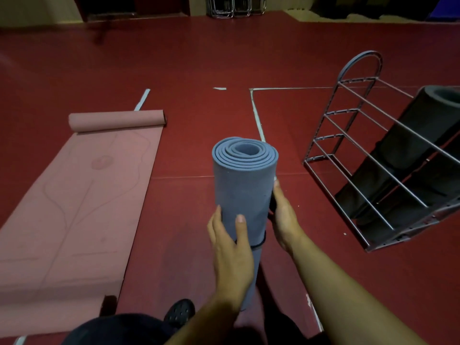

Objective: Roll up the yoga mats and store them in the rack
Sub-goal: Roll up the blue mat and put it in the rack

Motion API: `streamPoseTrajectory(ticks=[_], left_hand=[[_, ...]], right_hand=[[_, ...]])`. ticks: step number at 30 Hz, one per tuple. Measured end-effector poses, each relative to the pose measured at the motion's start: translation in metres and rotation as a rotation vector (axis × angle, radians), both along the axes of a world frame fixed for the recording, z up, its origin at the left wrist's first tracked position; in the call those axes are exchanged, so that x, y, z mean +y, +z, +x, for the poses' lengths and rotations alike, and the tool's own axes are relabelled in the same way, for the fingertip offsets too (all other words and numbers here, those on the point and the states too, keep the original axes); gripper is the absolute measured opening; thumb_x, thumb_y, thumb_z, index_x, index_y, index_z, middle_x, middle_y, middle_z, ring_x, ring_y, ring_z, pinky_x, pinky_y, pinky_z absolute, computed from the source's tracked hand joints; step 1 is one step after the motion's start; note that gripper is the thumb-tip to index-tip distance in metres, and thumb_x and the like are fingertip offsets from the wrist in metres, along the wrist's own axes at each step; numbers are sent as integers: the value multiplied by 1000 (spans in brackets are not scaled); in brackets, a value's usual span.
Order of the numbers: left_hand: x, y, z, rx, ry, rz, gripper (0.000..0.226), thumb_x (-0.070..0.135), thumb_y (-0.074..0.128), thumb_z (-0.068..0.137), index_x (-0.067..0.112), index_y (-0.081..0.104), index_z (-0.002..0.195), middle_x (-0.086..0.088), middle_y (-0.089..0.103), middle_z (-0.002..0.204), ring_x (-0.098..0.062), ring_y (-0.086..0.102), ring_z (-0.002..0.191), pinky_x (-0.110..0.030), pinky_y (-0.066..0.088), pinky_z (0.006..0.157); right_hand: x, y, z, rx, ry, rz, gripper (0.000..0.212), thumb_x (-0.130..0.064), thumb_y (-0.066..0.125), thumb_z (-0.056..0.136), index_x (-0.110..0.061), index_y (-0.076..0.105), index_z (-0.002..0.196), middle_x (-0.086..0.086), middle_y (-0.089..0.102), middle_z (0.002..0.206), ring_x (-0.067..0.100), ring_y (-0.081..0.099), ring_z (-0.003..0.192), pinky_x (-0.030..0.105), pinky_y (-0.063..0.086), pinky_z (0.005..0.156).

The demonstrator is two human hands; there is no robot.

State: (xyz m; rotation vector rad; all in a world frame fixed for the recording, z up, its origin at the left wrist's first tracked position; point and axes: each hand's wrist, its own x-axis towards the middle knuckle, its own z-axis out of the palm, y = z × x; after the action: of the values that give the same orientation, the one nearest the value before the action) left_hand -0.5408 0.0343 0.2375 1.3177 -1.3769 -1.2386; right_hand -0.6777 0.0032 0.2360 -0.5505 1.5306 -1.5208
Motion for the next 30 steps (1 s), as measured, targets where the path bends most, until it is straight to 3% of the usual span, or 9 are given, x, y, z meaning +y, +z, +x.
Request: streamPoseTrajectory(ticks=[4, 7, 9, 11, 15, 20, 25, 28, 30], left_hand=[[-29, 12, 0, 153, 59, 86, 55, 40, 37, 109, 18, 27, 158, -1, 36, 159, -13, 40, 140, -22, 33, 110], [-60, 10, 10, 157, 20, 104, 36, 40, 29, 112, 24, 39, 143, -2, 48, 148, -15, 47, 130, -21, 34, 100], [-75, 9, 15, 59, 17, 129, 50, 54, 26, 109, 29, 39, 150, 1, 40, 155, -21, 34, 147, -35, 28, 117], [-89, 7, 20, 35, 77, 252, 77, 76, 27, 98, 25, 41, 154, 2, 34, 160, -23, 25, 153, -47, 22, 125], [-125, -30, 35, 154, 67, 366, 109, 108, 30, 64, 40, 53, 146, 6, 45, 159, -18, 41, 146, -51, 32, 120], [-103, 8, 34, 284, 10, 302, 46, 58, 31, 107, 33, 69, 114, 9, 68, 120, -11, 60, 117, -36, 44, 110], [-103, -12, 34, 261, -83, 301, 50, 57, 31, 107, 32, 61, 138, 11, 61, 141, -11, 54, 130, -38, 41, 113], [-104, -25, 29, 346, -56, 406, 48, 60, 34, 106, 31, 68, 122, 18, 65, 127, -2, 56, 119, -35, 36, 104], [-107, -42, 30, 335, -14, 502, 44, 54, 39, 107, 26, 69, 120, 15, 70, 115, -5, 59, 104, -35, 39, 90]], right_hand=[[9, -1, -2, 55, 26, 25, 61, -68, 34, 100, -26, 69, 129, -16, 76, 94, 6, 65, 86, 31, 47, 88], [14, -4, 1, 77, 81, 43, 70, -85, 45, 86, -38, 64, 136, -14, 70, 125, 8, 62, 111, 38, 44, 99], [16, -5, 5, 44, 135, 25, 62, -86, 53, 79, -46, 63, 126, -21, 64, 133, 6, 57, 124, 43, 44, 99], [13, -3, 11, -9, 170, 5, 51, -80, 58, 81, -41, 60, 113, -21, 67, 122, 6, 60, 115, 40, 48, 85], [15, 6, 26, 46, 134, -66, 60, -68, 69, 80, -25, 55, 119, -6, 65, 119, 7, 64, 104, 38, 60, 75], [20, 8, 26, 222, 112, -64, 65, -76, 70, 70, -32, 56, 115, -12, 64, 111, 5, 64, 105, 41, 57, 93], [24, -10, 19, 73, -54, -39, 73, -90, 36, 84, -39, 65, 126, -17, 71, 122, 4, 63, 118, 47, 54, 100], [21, -27, 13, -98, -181, 1, 76, -75, 25, 97, -21, 75, 116, -2, 75, 119, 14, 66, 114, 43, 57, 93], [20, -46, 15, -91, -246, 89, 52, -53, 39, 107, -14, 73, 112, 3, 71, 116, 15, 65, 101, 37, 59, 82]])
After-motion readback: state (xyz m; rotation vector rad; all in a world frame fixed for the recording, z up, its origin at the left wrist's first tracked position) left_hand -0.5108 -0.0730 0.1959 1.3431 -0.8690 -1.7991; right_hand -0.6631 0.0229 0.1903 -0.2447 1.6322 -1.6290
